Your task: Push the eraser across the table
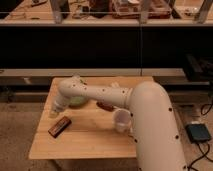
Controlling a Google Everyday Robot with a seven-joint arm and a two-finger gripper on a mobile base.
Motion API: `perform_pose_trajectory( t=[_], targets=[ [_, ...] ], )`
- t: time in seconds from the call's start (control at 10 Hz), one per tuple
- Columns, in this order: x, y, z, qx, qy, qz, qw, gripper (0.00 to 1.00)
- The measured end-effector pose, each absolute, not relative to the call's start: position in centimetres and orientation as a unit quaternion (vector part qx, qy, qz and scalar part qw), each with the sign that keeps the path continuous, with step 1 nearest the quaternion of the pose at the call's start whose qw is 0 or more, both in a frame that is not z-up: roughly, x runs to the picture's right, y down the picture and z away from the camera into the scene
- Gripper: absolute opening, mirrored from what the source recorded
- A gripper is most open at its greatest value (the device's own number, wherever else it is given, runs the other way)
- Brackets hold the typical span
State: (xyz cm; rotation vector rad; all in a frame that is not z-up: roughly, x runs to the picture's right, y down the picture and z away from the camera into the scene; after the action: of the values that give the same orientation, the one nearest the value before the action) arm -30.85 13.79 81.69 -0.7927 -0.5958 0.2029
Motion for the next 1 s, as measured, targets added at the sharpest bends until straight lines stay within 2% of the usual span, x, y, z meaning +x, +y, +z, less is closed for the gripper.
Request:
perform_pose_trajectory(
  t=[1.0],
  targets=[
    [-32.7, 18.6, 83.2, -0.400, -0.229, 0.087, 0.883, 0.09]
  ],
)
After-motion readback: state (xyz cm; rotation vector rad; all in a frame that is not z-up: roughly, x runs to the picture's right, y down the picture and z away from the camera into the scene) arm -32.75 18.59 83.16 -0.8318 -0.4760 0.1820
